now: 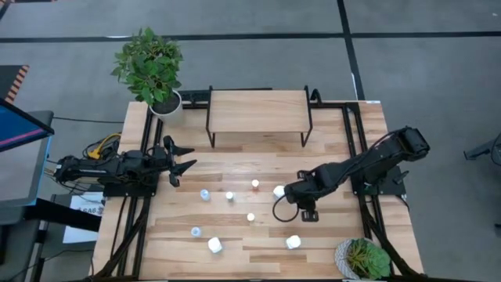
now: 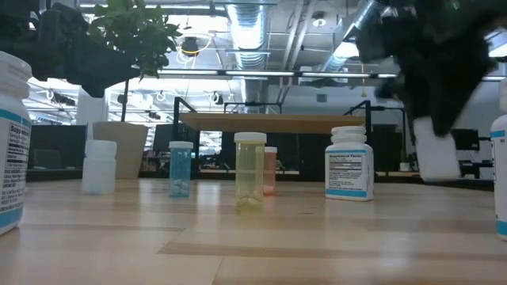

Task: Pick and place medicine bottles onto shelf by color
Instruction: Put the right white pill bottle on the shelf

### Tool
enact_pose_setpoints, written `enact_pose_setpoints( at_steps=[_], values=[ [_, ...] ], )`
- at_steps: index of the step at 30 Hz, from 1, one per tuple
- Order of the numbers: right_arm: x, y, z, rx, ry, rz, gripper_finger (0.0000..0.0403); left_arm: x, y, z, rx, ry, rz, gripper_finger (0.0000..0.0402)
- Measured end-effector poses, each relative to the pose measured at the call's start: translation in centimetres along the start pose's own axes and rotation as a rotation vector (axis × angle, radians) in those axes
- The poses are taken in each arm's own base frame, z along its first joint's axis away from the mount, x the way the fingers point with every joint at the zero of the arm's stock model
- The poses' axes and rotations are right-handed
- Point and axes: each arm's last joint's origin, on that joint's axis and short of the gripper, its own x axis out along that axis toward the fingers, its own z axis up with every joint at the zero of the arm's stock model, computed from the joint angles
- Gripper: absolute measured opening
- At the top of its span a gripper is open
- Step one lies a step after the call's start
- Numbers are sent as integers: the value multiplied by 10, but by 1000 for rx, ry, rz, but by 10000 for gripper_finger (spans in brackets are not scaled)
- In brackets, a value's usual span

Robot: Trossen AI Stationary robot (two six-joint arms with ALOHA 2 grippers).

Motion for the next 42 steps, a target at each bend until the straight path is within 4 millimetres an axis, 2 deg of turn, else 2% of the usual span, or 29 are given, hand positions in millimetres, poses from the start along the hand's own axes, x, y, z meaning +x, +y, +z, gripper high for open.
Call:
enact_pose_setpoints(
  at_steps=[5,10,15,20,25,30,35,38,42],
  values=[
    [-48,-10,20,-84,-9,-94,137,0,0,0,0,1,0,199],
    [-98,-35,40,-169,-95,-276,125,0,0,0,0,1,0,199],
    [-140,-75,58,-176,-211,-490,135,0,0,0,0,1,0,199],
    [-168,-133,64,-103,-299,-612,130,0,0,0,0,1,0,199],
    [-185,-197,52,49,-353,-695,124,0,0,0,0,1,0,199],
    [-187,-249,33,206,-387,-618,126,0,0,0,0,1,0,199],
    [-177,-286,34,267,-343,-514,124,0,1,0,-1,-1,19,199],
    [-176,-299,46,260,-338,-412,124,0,1,0,-1,0,25,199],
    [-174,-311,54,283,-239,-319,127,0,1,0,0,3,25,199]
  ],
)
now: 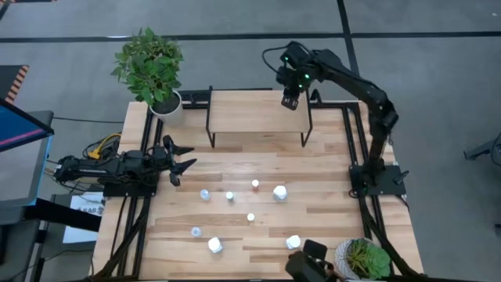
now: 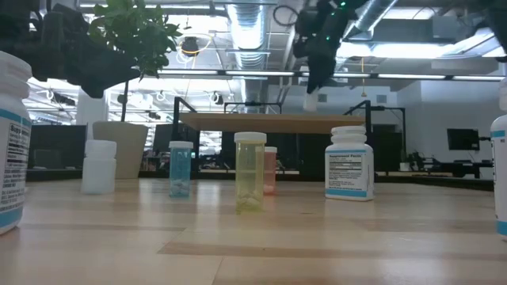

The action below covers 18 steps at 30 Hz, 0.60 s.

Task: Pick and place medicine bottles onto shelf by color
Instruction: Put the right white pill bottle on the shelf

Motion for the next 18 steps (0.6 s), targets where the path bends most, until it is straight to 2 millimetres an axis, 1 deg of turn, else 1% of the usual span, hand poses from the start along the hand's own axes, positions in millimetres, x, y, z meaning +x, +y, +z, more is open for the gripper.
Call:
enact_pose_setpoints(
  at_steps=[4,10,18],
  values=[
    [6,-7,6,11,44,21,127,0,0,-1,2,6,1,199],
    [28,-10,10,17,80,60,128,0,0,-2,8,25,2,199],
    [30,-14,9,52,85,58,131,0,0,-2,8,24,2,199]
  ],
)
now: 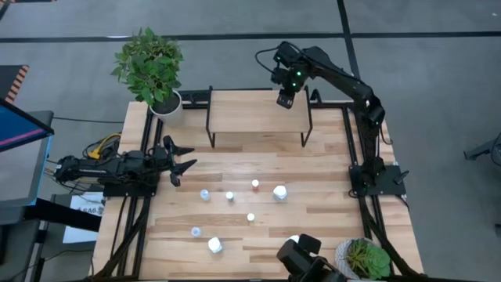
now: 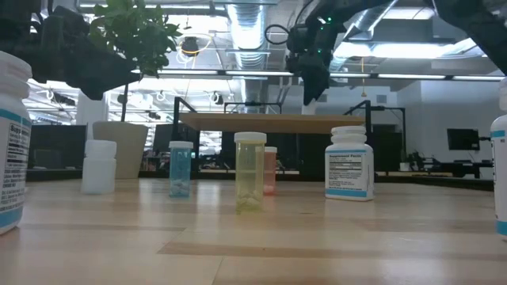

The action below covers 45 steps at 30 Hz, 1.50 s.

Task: Pick and place medicine bottles onto shelf by color
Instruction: Put the right white pill bottle on the shelf, then put the top white pill bottle on the shelf aligned with the white pill bottle

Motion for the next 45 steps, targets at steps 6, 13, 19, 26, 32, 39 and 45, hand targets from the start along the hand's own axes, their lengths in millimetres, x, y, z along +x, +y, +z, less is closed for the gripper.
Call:
enact_pose_setpoints(
  at_steps=[6,13,19,26,32,39,45],
  values=[
    [0,-4,-2,22,8,-2,147,0,0,0,-1,0,0,199],
    [0,-5,-3,30,9,-6,151,0,0,0,12,-1,0,199],
    [0,-5,-2,32,4,-8,201,0,0,0,17,-1,0,199],
    [0,-6,-2,33,-2,-11,235,0,0,0,15,-1,0,199],
    [-9,-7,4,4,-54,-33,233,0,0,0,14,-1,0,199],
    [-47,10,14,-24,-134,-48,232,0,0,0,10,-1,0,199],
    [-73,49,-4,-45,-26,60,232,0,0,0,6,-1,0,199]
  ],
)
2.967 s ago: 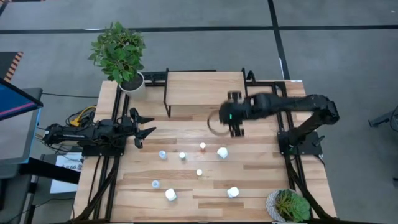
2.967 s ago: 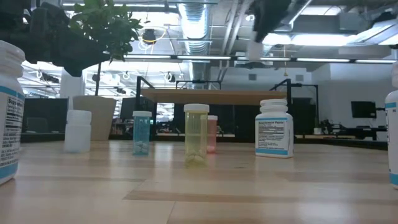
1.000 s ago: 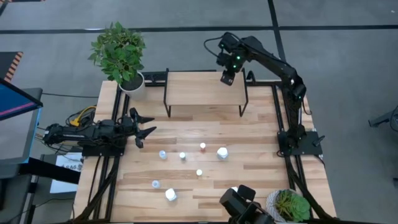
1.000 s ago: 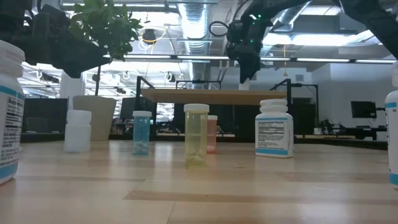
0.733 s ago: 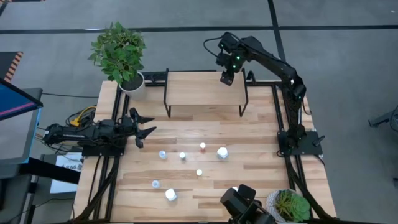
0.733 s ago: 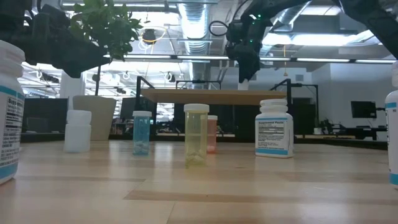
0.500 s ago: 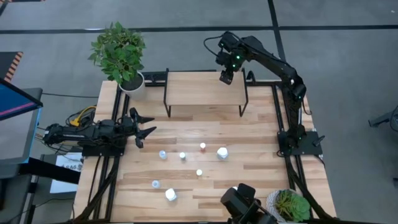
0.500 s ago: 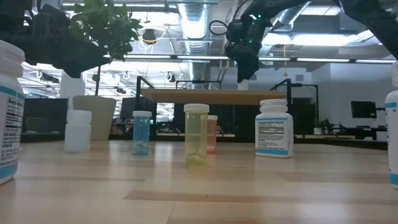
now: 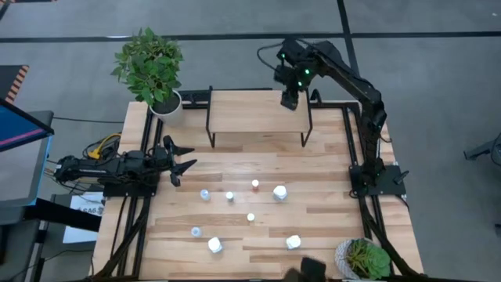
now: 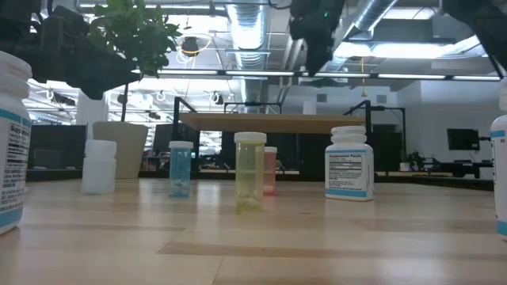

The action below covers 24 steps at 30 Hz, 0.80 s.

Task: Pick and place medicine bottles onto shelf by color
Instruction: Put the top white pill bottle on the shelf aligned with the white pill bottle

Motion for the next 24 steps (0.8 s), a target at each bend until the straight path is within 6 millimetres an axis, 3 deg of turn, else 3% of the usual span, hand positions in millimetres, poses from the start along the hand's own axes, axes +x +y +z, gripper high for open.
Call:
enact_pose_setpoints(
  at_steps=[6,10,15,19,24],
  values=[
    [-21,58,-10,-102,-45,126,232,0,0,0,-1,0,-2,199],
    [-37,95,-28,-169,-46,171,232,0,0,0,-33,1,-9,199],
    [-64,129,-77,-152,-44,222,232,1,-4,0,-37,33,-113,199],
    [-78,147,-116,-49,-128,231,232,4,-5,16,-27,106,-111,199],
    [-79,163,-153,-13,-254,244,232,13,-11,29,5,402,-155,199]
  ],
)
